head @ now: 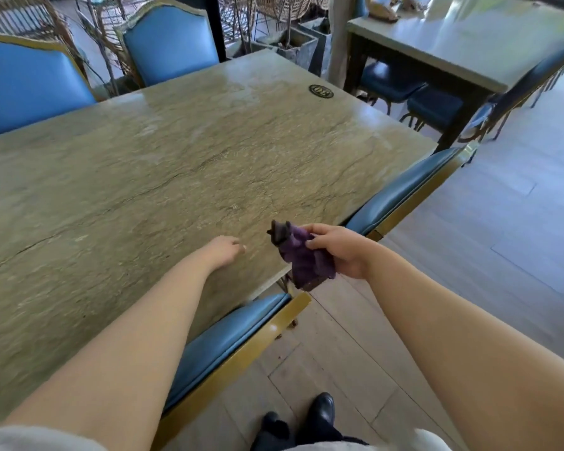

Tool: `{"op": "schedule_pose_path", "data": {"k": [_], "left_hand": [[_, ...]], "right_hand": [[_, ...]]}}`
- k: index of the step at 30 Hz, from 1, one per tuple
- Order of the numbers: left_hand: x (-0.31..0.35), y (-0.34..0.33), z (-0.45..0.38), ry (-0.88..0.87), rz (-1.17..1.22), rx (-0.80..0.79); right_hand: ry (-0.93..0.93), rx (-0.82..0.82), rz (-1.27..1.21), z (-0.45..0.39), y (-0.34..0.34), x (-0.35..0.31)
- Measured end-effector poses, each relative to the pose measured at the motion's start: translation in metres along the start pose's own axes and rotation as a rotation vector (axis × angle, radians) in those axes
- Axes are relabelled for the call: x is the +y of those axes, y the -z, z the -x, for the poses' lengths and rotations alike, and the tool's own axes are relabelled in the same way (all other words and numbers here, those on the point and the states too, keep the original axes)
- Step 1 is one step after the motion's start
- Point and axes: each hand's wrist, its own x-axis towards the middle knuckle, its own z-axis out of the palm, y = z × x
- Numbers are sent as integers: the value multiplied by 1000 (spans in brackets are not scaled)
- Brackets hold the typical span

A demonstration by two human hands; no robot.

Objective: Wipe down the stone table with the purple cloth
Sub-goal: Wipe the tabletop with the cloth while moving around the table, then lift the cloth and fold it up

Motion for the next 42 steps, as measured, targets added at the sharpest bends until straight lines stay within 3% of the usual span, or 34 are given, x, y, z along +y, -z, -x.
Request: {"op": "schedule_pose_path", "data": {"k": [3,6,10,12,17,21,24,31,42], "left_hand": [[23,-2,10,-63,250,13],[43,-11,15,-13,455,-37],[74,-19,21,58,744,-236],[90,-19,15,65,903,-262],[142,-17,-5,44,1149,-100],[185,-27,-23,6,1301,123],[214,-34,-37,-27,1382,243],[279,-39,-69,-62,1429,328],[345,-21,-173,-55,1404,210]], "right_hand": [[54,18,-275,4,-1,-8],[47,-1,-444,9,4,-15],[56,-95,-525,11,21,-31],[69,-115,-505,10,36,-39],[91,-154,-423,-3,79,-62],[94,-74,-317,-21,125,-77],[58,47,-219,-42,162,-87],[51,135,-174,-73,251,-113],[0,92,116,-161,354,-153]]}}
